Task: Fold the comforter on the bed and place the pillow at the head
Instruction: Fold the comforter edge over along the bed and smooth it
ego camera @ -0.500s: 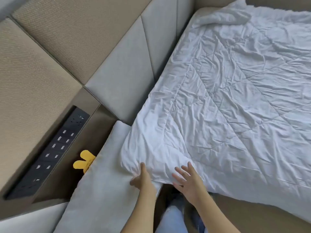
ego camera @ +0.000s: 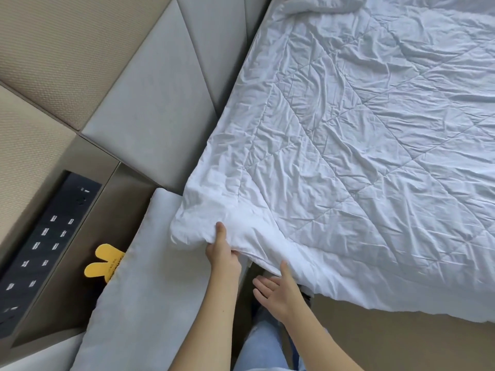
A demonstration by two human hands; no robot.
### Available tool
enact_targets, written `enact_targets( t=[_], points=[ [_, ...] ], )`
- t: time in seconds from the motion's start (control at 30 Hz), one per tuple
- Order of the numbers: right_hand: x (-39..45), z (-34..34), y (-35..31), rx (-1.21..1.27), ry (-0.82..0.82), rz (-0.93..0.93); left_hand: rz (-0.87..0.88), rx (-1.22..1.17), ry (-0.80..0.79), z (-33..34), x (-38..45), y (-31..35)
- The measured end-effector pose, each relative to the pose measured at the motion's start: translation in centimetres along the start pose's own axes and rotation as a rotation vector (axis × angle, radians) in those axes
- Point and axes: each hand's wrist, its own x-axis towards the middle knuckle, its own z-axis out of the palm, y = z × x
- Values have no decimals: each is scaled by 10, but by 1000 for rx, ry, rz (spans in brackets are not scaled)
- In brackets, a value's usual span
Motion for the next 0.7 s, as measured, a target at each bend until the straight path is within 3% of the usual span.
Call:
enact_targets(
  t=[0.27,0.5,0.7],
  points=[
    [0,11,-68,550,-126,-124,140,-93,11,15,-36,33],
    [-19,-4,-140,460,-18,-344,150,-156,69,28,-46,51],
    [-37,34,-188,314,85,-604,169,-115,51,76,-35,69]
  ],
)
